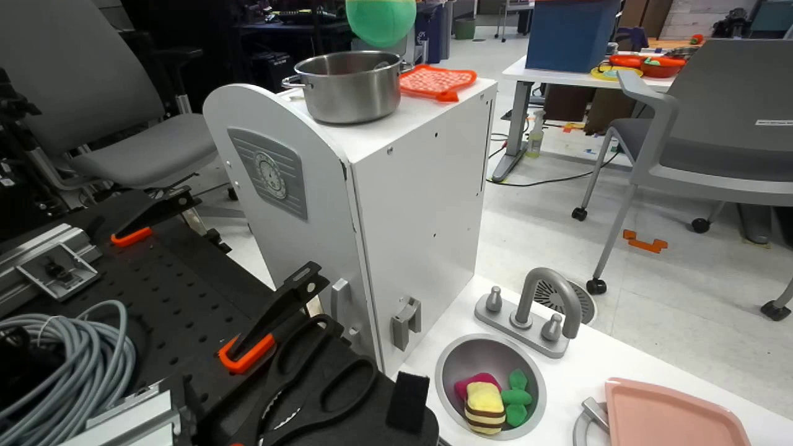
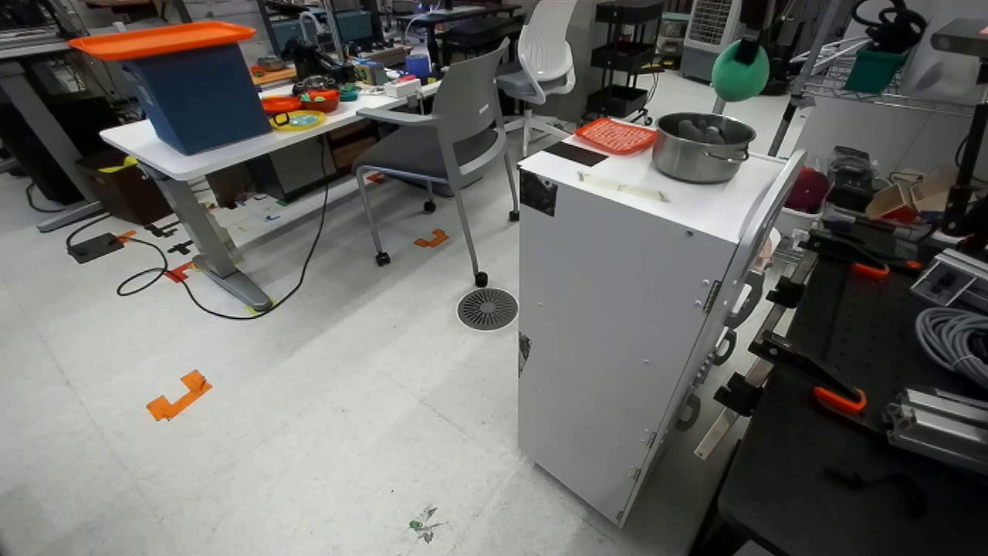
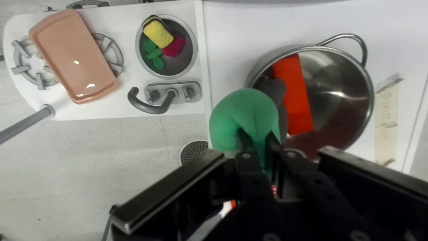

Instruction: Remove the yellow and black sponge, green plush toy and grey bear from the silver pot and place them in the sink

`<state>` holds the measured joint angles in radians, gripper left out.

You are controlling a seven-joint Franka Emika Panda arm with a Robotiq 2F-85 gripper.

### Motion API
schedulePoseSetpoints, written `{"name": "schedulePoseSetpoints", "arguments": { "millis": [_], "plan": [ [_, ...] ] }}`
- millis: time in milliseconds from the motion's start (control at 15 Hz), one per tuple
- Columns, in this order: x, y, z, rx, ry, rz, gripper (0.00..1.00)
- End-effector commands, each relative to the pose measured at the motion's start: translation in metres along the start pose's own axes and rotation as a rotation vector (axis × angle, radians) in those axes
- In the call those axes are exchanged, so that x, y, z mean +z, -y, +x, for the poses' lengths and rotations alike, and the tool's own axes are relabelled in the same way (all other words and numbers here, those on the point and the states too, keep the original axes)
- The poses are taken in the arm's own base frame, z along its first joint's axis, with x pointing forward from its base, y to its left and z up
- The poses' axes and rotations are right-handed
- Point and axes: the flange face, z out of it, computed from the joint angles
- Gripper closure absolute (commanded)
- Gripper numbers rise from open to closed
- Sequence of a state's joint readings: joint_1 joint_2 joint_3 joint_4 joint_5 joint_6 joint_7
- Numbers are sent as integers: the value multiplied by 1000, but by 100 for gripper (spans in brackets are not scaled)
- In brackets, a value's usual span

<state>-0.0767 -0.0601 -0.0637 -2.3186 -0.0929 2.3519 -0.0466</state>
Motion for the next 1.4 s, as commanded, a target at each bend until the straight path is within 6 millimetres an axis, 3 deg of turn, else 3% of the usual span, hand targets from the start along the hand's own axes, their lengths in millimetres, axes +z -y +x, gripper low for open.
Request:
{"name": "schedulePoseSetpoints", "arguments": {
  "millis": [0,667,1000,1333],
  "plan": [
    [-2,-22,-1,59,34,-70,97],
    [38,-83,-5,203,188,-120,97],
    [47,-113,-4,270,213,-124,97],
    [52,-131,2,323,158,-117,97]
  ]
}}
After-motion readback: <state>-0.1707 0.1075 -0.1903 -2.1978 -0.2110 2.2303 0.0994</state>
